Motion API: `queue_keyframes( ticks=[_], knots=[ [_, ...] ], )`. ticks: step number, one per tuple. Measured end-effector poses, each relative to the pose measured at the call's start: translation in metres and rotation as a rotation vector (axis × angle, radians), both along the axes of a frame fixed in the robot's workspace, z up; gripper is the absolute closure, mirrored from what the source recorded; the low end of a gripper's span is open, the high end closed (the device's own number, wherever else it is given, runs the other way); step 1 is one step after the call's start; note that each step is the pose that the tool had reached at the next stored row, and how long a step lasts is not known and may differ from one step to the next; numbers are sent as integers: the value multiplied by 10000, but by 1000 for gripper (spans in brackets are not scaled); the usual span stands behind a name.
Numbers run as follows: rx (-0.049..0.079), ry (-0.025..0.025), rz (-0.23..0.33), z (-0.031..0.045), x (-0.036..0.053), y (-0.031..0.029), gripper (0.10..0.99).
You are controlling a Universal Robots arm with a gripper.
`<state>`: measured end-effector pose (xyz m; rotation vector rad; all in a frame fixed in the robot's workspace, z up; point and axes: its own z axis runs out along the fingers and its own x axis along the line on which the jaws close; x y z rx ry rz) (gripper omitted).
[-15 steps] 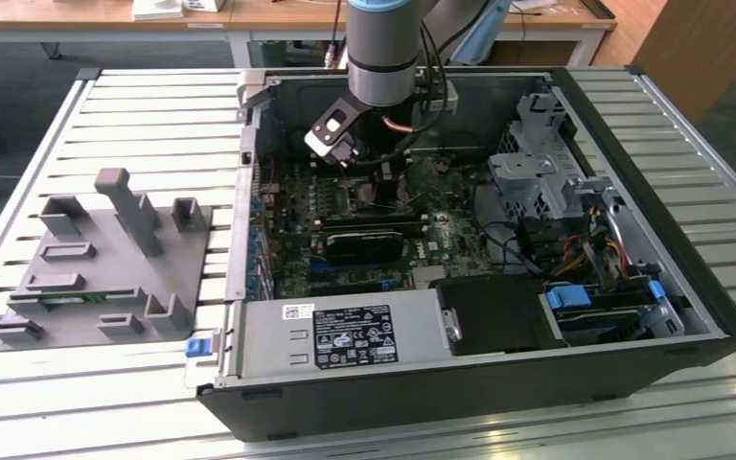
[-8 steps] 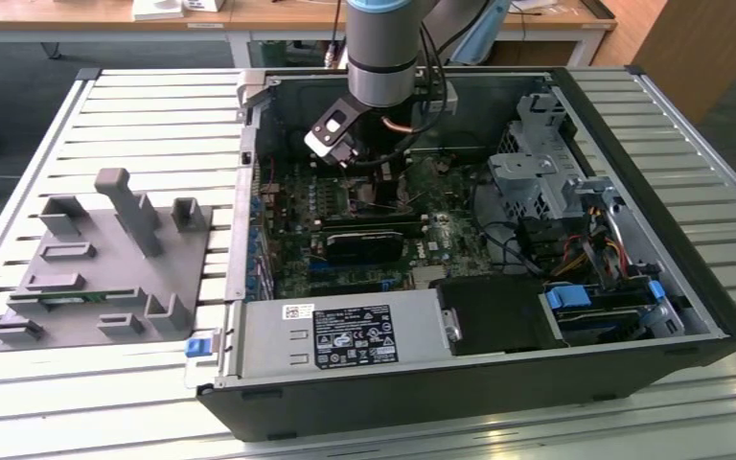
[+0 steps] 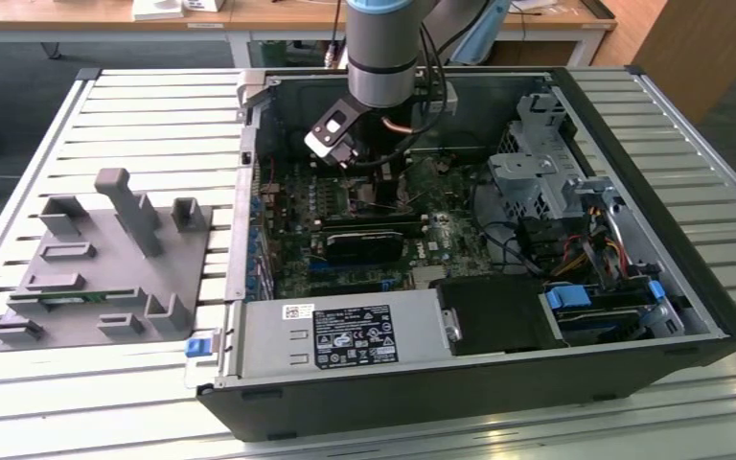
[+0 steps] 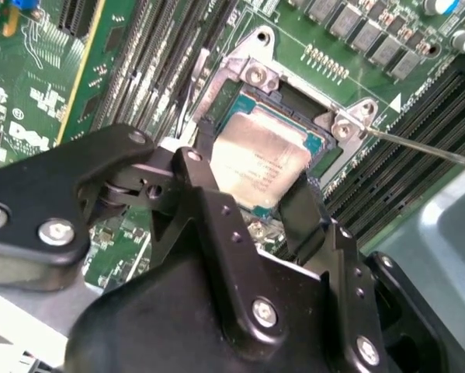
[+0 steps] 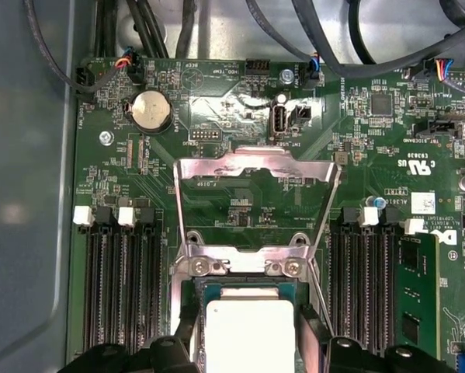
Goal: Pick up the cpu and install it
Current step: 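Place the cpu into insertion slot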
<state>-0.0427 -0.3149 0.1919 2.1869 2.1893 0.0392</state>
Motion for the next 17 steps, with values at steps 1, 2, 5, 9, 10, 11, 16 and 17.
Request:
queue_keyframes(
  ticks=[1,2,5,9,10,11,16,17],
  knots=[
    [3,-2,0,2,0,1,475],
    [2,-2,0,6,0,1,475],
    [2,-2,-4,13,0,0,475],
    [1,0,-7,14,-1,10,475],
    [5,-1,-9,14,-1,16,475],
    [5,0,-13,14,-1,21,475],
    [6,0,-44,14,-1,36,475],
    [6,0,-46,14,-1,35,475]
  ],
)
